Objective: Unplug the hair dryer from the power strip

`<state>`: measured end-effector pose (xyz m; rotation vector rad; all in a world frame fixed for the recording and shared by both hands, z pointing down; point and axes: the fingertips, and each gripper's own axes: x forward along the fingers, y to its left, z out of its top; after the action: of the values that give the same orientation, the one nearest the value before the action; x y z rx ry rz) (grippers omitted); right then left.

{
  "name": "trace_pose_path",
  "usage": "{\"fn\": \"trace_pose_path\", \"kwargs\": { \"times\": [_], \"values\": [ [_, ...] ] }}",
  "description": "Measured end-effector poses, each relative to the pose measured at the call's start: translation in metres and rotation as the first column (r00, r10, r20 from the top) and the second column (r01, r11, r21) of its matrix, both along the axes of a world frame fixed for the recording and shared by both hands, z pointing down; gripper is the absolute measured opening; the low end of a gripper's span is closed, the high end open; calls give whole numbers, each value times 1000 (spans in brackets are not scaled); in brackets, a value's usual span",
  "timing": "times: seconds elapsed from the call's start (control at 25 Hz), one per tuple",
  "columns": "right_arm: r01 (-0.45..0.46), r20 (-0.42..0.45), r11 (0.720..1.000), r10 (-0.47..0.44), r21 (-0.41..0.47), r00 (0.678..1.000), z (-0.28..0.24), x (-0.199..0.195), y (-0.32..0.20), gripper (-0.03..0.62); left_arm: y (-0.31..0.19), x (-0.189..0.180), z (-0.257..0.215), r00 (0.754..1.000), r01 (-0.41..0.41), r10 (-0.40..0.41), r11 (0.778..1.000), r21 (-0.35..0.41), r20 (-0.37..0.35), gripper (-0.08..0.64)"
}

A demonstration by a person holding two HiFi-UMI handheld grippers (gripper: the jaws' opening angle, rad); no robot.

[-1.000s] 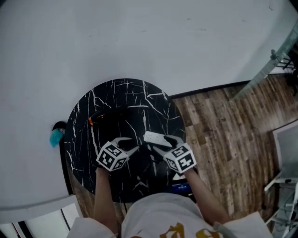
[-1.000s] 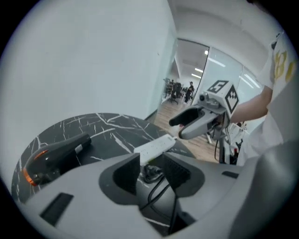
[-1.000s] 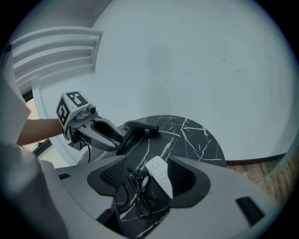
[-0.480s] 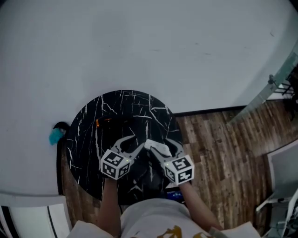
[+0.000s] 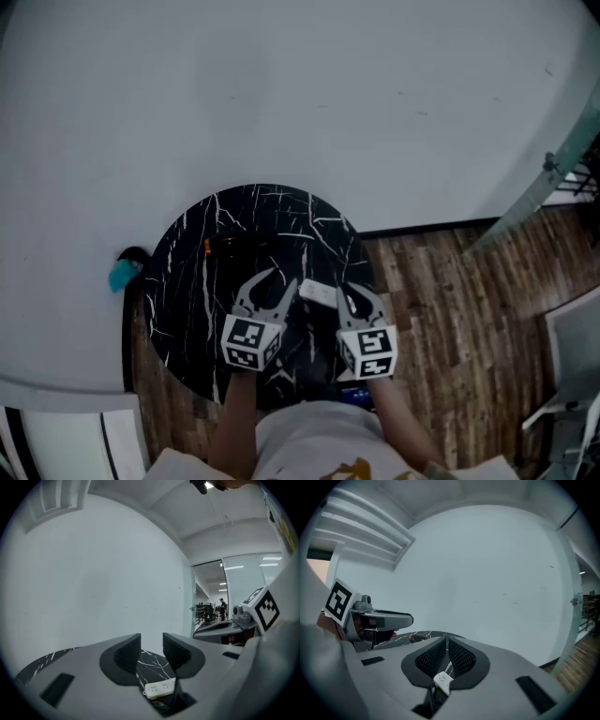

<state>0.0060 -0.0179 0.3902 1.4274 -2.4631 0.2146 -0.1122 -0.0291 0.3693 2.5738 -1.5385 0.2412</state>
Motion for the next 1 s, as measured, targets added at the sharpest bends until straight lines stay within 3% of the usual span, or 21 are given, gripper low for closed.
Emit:
{"fn": "trace_pose_path", "kwargs": {
  "times": [0.2, 0.4, 0.52, 0.6, 0.68, 1.0],
  "values": [
    [-22, 3, 999, 22, 22, 1000, -2, 6, 3, -2, 3, 4, -1, 999, 24, -24, 999, 23, 26, 147],
    [-18, 60, 1000, 16, 19, 998, -3, 8, 8, -2, 5, 2, -6, 991, 47, -49, 999, -21, -123, 147],
    [-17, 60, 1000, 16, 12, 998, -2, 10, 8, -2, 4, -5, -6, 985, 76, -79, 997, -24, -154, 141],
    [-17, 59, 1000, 16, 15, 998, -4, 11, 8, -2, 4, -10, -4, 980, 94, -99, 995, -39, -170, 90],
    [-24, 69, 999, 22, 26, 997, -6, 13, 6, -2, 4, -14, -1, 978, 107, -114, 993, -53, -174, 0],
    [-49, 56, 998, 47, 31, 997, -5, 21, 1, -2, 2, -13, 1, 986, 76, -82, 996, -46, -147, 0]
  ]
}}
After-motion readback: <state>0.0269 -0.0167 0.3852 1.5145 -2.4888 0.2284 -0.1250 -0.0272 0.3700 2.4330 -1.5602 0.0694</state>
